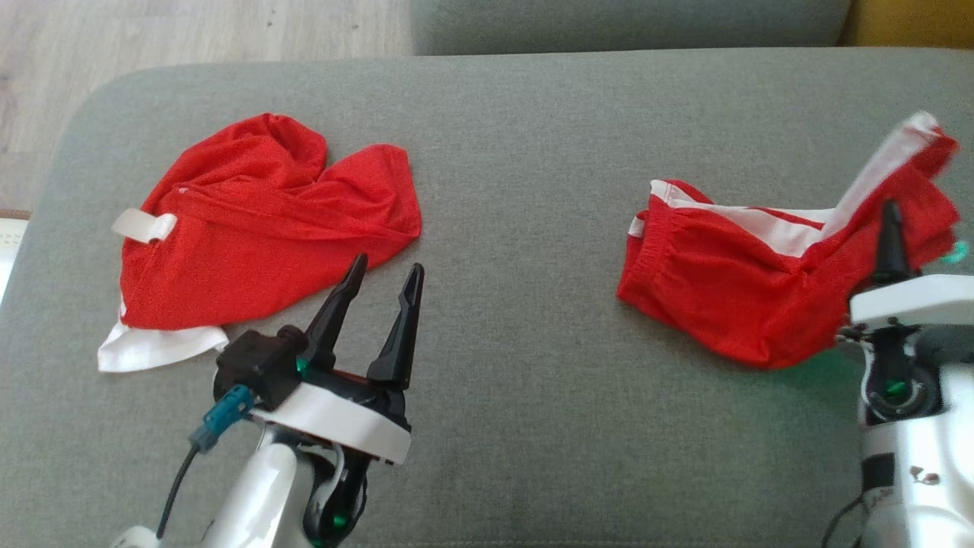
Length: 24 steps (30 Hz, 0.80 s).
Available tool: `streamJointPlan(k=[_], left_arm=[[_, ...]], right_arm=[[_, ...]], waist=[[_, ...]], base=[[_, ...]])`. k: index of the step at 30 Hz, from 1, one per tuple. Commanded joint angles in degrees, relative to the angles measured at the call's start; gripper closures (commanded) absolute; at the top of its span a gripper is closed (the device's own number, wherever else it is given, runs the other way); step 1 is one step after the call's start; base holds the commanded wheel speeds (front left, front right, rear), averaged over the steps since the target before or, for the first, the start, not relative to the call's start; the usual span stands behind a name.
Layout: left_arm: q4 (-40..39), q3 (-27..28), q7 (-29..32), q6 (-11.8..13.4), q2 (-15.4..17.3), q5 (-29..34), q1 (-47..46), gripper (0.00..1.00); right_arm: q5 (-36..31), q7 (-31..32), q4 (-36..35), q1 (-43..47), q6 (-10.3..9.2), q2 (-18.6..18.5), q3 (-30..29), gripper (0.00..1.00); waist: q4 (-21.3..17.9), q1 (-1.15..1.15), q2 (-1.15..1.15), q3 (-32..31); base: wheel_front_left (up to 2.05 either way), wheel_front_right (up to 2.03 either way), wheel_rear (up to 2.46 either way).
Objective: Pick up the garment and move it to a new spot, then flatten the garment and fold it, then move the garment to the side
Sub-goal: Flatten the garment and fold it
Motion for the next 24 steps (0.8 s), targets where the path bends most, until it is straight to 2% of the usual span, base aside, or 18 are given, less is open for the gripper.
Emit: streamJointPlan(k=[1, 6, 15, 22, 23, 24], left_arm=[[-1.66, 2.30, -0.28, -0.35, 0.41, 0.15, -1.32, 0.00], [-1.61, 2.25, -0.28, -0.35, 0.41, 0.32, -0.98, 0.00], [-1.58, 2.41, -0.28, -0.35, 0.41, 0.33, -0.72, 0.00], [-1.52, 2.63, -0.28, -0.35, 0.41, 0.32, -0.48, 0.00], [-1.52, 2.69, -0.28, -0.35, 0.41, 0.29, -0.49, 0.00], [-1.52, 2.74, -0.28, -0.35, 0.41, 0.26, -0.51, 0.00]], right_arm=[[1.55, -0.43, -3.22, -0.95, -0.05, 0.11, 3.18, 1.00], [5.57, -2.22, -5.58, 0.56, -0.05, -0.87, 9.22, 1.00], [10.26, -3.83, -5.27, 0.55, -0.05, -3.04, 21.00, 1.00], [11.40, -4.61, -2.37, 1.13, -0.05, -4.50, 28.45, 1.00], [11.26, -4.94, -1.67, 0.96, -0.05, -4.68, 29.30, 0.84], [11.16, -5.17, -0.90, 0.75, -0.05, -4.71, 30.22, 0.14]], waist=[[0.23, 0.00, 0.00, -0.27], [1.06, 0.00, 0.00, -0.68], [3.87, 0.00, 0.00, -0.49], [5.14, 0.00, 0.00, -0.31], [5.20, 0.00, 0.00, -0.26], [5.24, 0.00, 0.00, -0.21]], base=[[0.00, 0.00, 0.00], [0.00, 0.00, 0.00], [0.00, 0.00, 0.00], [0.00, 0.00, 0.00], [0.00, 0.00, 0.00], [0.00, 0.00, 0.00]])
